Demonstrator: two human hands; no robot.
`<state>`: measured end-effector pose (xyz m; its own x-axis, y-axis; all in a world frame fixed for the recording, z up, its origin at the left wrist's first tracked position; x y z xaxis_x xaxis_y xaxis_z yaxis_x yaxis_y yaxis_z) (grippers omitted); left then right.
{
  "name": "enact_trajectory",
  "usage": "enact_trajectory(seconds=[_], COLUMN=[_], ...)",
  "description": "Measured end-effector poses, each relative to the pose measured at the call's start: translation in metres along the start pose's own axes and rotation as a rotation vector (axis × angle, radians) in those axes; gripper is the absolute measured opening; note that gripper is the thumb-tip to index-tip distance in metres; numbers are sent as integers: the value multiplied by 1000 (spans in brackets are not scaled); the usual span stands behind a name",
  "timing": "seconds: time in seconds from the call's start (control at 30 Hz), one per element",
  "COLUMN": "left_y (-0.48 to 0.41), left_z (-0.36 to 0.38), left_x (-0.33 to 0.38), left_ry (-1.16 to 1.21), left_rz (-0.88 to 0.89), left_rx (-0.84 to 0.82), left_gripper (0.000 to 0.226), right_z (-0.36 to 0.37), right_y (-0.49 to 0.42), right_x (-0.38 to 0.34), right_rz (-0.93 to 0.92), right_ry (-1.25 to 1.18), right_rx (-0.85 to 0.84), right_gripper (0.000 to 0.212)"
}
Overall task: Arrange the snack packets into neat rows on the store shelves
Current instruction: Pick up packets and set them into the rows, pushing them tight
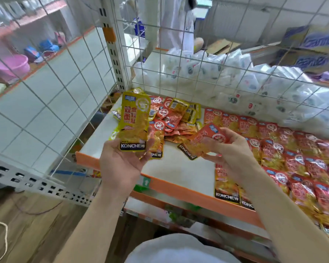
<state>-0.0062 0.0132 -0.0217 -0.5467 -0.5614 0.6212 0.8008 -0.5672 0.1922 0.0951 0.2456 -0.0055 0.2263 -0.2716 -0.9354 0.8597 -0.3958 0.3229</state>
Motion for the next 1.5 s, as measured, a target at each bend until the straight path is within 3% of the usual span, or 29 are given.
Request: enact_trajectory(seconds=[0.1, 0.2, 0.27, 0.37, 0.53, 0.63, 0.73, 0.8, 0.9, 1.0, 1.33, 1.4, 1.5], left_y=[-2, -5, -9, -19, -40, -61, -79, -91, -105, -109, -100, -98, -96], left_z=[22, 40, 50, 62, 73, 77, 87, 91, 80, 61, 55, 55, 54], left_x=[-25, -52, -66, -81, -88, -87, -85, -89, -93, -96, -87, -87, -84], left_ry=[48, 46, -44, -329, -669, -859, -1081, -1228, -1369, -1400, -1434, -1418, -1364], left_rz=[-75, -177, -198, -176, -133, -62, 33, 119, 150, 157, 288, 305, 374], left_rx=[-119, -150, -117, -42, -11, -85, -176, -243, -198, -166, -111, -129, -122], left_gripper=[54, 46, 38, 14, 22, 17, 36, 26, 47, 71, 64, 49, 22], right_z=[-19, -34, -48, -65, -70, -74, -75, -73, -68, -63, -47, -42, -26], right_y=[6, 11, 13, 15, 10, 1, -11, -20, -32, -42, -62, -52, -28], right_x=[-1, 0, -1, -14, -21, -14, -10, -9, -12, -13, 4, 5, 23], right_rz=[-4, 59, 80, 18, -55, -47, -40, -44, -59, -62, -122, -205, -310], right_ry=[-43, 22, 222, 568, 556, 548, 554, 572, 704, 797, 1039, 1140, 1354], right_rx=[74, -20, -48, 47, 4, 3, 36, 59, 103, 111, 172, 169, -13], right_gripper=[29, 30, 30, 28, 33, 33, 30, 28, 33, 39, 51, 52, 54])
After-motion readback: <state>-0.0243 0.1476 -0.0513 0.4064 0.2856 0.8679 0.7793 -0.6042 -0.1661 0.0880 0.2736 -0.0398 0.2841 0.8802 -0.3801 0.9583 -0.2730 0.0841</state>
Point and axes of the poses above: each hand's wrist, its own y-axis away from the middle knuckle, its own z-axis out of the palm, x = y × z, the point moved 5 cm from there along -y, towards the middle knuckle, and after that the axes turned 9 degrees about -x, right-handed, at the moved point
